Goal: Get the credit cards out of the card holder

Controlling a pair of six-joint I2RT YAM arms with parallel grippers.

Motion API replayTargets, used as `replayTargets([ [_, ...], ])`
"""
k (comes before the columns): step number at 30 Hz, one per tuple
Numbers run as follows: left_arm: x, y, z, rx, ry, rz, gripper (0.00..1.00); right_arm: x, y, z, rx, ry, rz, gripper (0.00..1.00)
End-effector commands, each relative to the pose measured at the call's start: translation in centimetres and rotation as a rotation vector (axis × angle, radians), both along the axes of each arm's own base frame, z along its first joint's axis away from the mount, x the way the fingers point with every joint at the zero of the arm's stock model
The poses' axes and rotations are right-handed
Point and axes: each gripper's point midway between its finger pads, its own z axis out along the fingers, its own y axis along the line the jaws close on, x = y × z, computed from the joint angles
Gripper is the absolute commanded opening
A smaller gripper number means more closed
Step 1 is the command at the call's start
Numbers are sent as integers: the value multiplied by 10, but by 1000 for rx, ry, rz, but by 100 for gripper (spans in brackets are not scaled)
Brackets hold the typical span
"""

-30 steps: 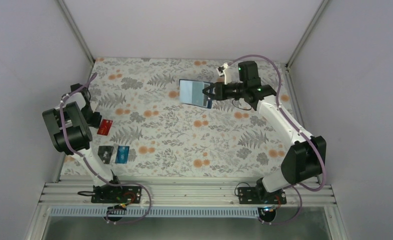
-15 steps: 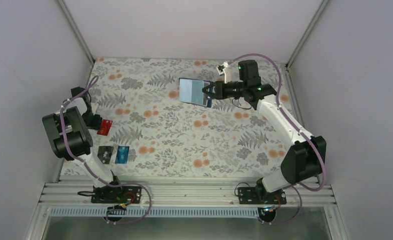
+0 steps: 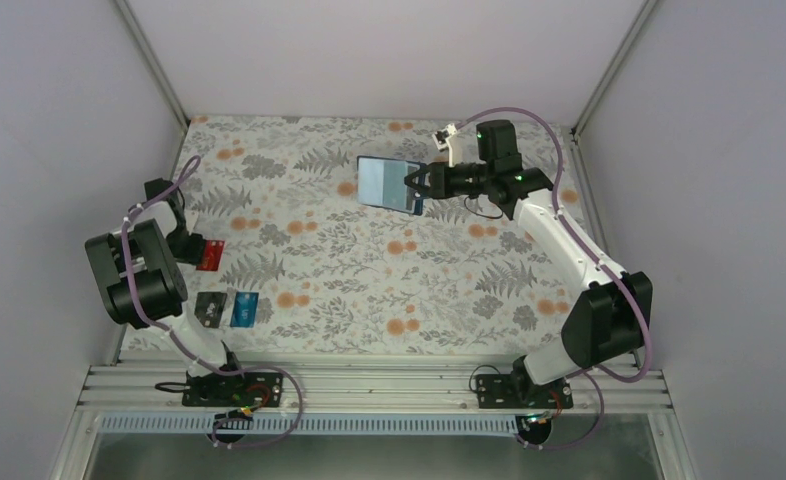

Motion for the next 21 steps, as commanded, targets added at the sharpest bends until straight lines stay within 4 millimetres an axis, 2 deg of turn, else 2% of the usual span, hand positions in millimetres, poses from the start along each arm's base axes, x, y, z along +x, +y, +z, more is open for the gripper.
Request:
replayTargets([
  [1, -46, -24, -28, -92, 181, -23, 74, -2, 1, 12, 18, -35, 22, 4],
  [9, -37, -17, -21, -63, 158, -27, 74, -7, -1, 11, 14, -39, 22, 4],
  [12, -14, -10, 2, -44, 76, -28, 75, -8, 0, 18, 27, -51, 32, 4],
  [14, 10, -12, 33, -68, -26, -33, 76, -12, 1, 25, 47, -74, 49, 4],
  [15, 29, -13, 58, -86, -104, -46, 76, -14, 2, 29, 58, -87, 58, 4],
  [17, 57, -34, 106, -171, -245, -128, 77, -20, 4, 36, 79, -108, 86, 4],
  [19, 77, -74, 158, -302, -388, -268, 79, -24, 5, 41, 94, -124, 108, 4],
  [21, 83, -130, 207, -443, -502, -446, 80, -28, 6, 44, 110, -136, 131, 4],
])
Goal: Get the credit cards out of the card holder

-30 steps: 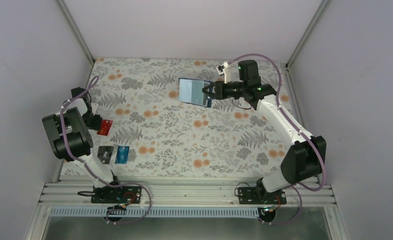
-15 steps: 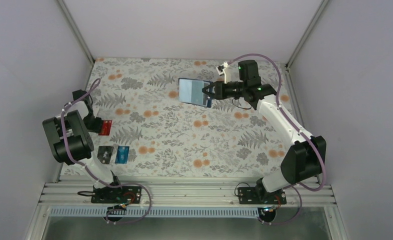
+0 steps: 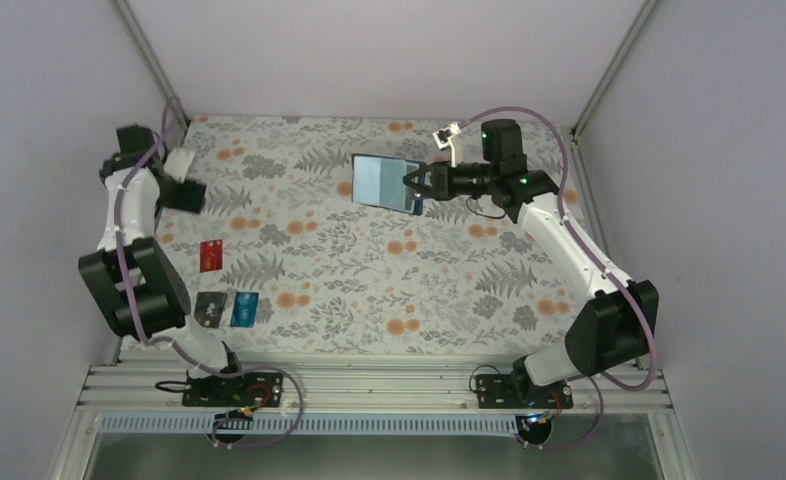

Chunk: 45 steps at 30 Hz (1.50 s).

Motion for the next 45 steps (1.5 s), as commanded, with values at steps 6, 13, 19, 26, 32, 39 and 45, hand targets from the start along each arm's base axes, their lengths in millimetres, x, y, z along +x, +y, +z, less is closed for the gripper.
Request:
replayTargets([
  [6, -23, -264, 196, -672, -433, -833, 96, -30, 14, 39, 133, -142, 168, 4],
  [13, -51, -329, 220, -937, -464, -1031, 100, -54, 28, 57, 181, -229, 287, 4],
  [19, -65, -355, 196, -995, -398, -1074, 100, -70, 39, 61, 191, -273, 362, 4],
  [26, -99, -372, 201, -1032, -408, -1225, 91, -69, 45, 61, 189, -277, 373, 4],
  [32, -99, -370, 196, -1023, -409, -1199, 23, -73, 47, 63, 194, -288, 391, 4],
  [39, -109, -376, 197, -1120, -391, -1211, 2, -71, 53, 63, 189, -296, 377, 9],
  [45, -118, -379, 208, -1269, -358, -1212, 2, -43, 56, 44, 150, -253, 237, 15],
])
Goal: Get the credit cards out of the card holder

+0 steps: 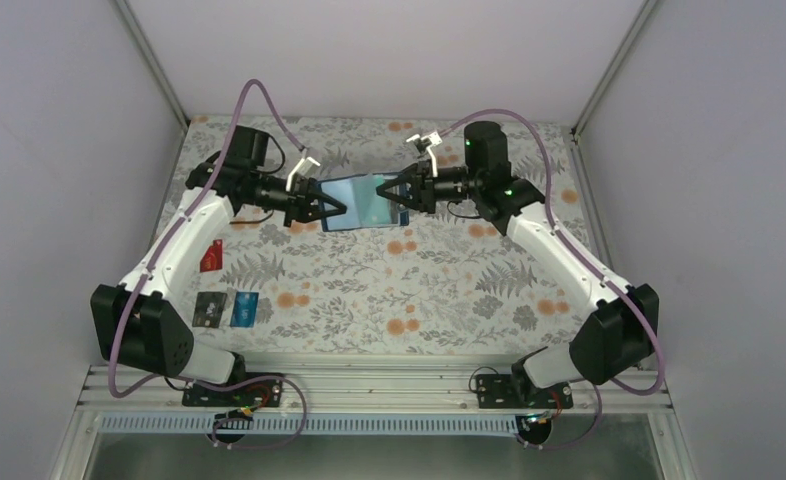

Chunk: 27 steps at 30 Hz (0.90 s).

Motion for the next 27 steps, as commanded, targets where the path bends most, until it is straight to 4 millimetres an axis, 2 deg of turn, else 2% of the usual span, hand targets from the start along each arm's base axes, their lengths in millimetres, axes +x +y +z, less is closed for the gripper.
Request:
replayTargets([
  [1, -15, -4, 22, -125, 19, -87, 3, 19, 8, -4, 6, -1, -92, 15],
  [5, -13, -5, 20, -126, 37, -86, 2, 20, 16, -10, 6, 10, -90, 12],
  [13, 0, -6, 10, -77, 45, -31, 2, 9, 38, -17, -1, 22, -10, 15],
  [18, 3, -5, 4, -49, 30, -7, 4, 9, 41, -17, -1, 18, -13, 4],
  [19, 5, -4, 3, -36, 24, 6, 16, 10, 41, -17, -3, 20, -21, 4],
  [21, 9, -3, 0, -7, 4, 33, 51, 13, 40, -18, -11, 27, -42, 4],
  [22, 10, -3, -1, 1, 0, 39, 64, 15, 40, -18, -12, 29, -52, 4],
  [25, 10, -3, -3, 5, -1, 44, 85, 15, 40, -16, -7, 33, -62, 4],
  [27, 14, -3, -7, 22, -1, 63, 88, 13, 42, -13, 4, 34, -53, 4],
])
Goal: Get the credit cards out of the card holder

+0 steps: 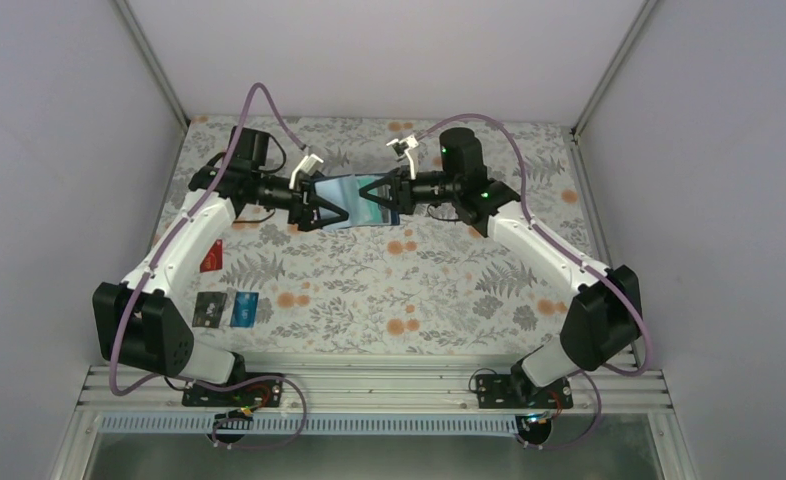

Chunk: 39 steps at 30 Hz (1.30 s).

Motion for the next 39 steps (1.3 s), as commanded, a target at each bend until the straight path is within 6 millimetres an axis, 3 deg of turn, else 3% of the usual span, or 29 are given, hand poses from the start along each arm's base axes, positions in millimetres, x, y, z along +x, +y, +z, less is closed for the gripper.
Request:
replayTargets([
  [1, 4, -3, 1, 20, -56, 25, 88, -6, 10, 16, 38, -28, 24, 4],
  [8, 23, -3, -15, 104, -53, 115, 51, -24, 20, 31, 65, -80, 98, 4],
  [12, 15, -2, -11, 88, -70, 85, 5, -28, 14, 33, 62, -108, 114, 6],
  [16, 6, -2, -7, 69, -88, 49, 2, -21, -3, 27, 61, -80, 104, 23],
  [20, 0, -3, -3, 44, -91, 17, 2, -19, -10, 20, 33, -77, 91, 32],
  [26, -2, -3, 1, 37, -101, 7, 2, -14, -22, 8, -11, -73, 42, 33],
  [33, -4, -3, 4, 31, -101, 3, 2, -9, -28, -10, -58, -32, 9, 20],
  [36, -3, -2, 5, 31, -102, 8, 2, -11, -28, -12, -60, -27, 17, 23],
  [39, -3, -1, 5, 31, -98, 11, 2, -13, -27, -12, -52, -27, 34, 33],
])
